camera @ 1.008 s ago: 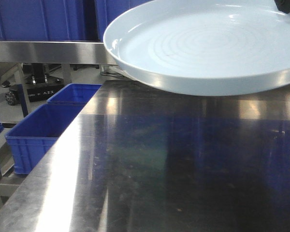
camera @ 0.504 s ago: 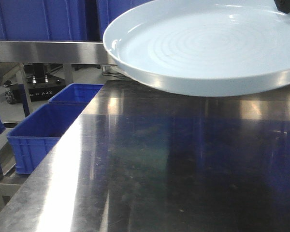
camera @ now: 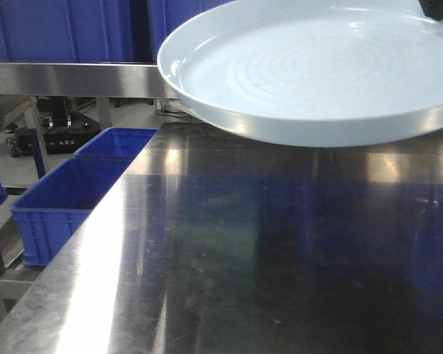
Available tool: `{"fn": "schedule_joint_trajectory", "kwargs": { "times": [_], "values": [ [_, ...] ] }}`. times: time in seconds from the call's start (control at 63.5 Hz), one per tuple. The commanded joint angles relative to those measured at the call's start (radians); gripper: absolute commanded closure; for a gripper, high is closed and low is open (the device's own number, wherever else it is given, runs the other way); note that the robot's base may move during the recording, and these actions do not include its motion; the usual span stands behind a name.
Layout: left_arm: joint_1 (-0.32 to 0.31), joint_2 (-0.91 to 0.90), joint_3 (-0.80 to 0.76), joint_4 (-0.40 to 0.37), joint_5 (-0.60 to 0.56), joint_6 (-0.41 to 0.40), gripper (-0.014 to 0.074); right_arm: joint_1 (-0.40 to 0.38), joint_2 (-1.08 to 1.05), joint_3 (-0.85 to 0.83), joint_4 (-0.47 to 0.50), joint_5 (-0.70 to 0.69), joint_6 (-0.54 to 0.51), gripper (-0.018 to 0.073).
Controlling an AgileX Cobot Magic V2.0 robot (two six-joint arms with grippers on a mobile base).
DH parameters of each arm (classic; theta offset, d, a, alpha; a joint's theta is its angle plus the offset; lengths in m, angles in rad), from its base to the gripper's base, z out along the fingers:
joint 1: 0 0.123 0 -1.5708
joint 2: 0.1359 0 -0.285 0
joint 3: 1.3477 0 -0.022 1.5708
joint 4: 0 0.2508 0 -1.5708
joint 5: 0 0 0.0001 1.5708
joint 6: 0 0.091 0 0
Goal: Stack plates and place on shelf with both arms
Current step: 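Lift the white plate up off the table with the right gripper, then hold the plate raised in the right gripper while the base turns away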
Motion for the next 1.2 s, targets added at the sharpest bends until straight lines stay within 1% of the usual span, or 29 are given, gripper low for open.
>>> {"fn": "schedule_joint_trajectory", "kwargs": {
  "times": [0.0, 1.181],
  "values": [
    [-0.006, -0.019, 0.023, -0.008, -0.086, -0.001, 0.0495, 0.002, -0.017, -0.028, 0.020, -0.061, -0.006, 0.0503],
    [-0.006, -0.019, 0.023, -0.008, -0.086, -0.001, 0.0495, 0.002, -0.017, -0.028, 0.020, -0.061, -0.006, 0.0503]
  ]
}}
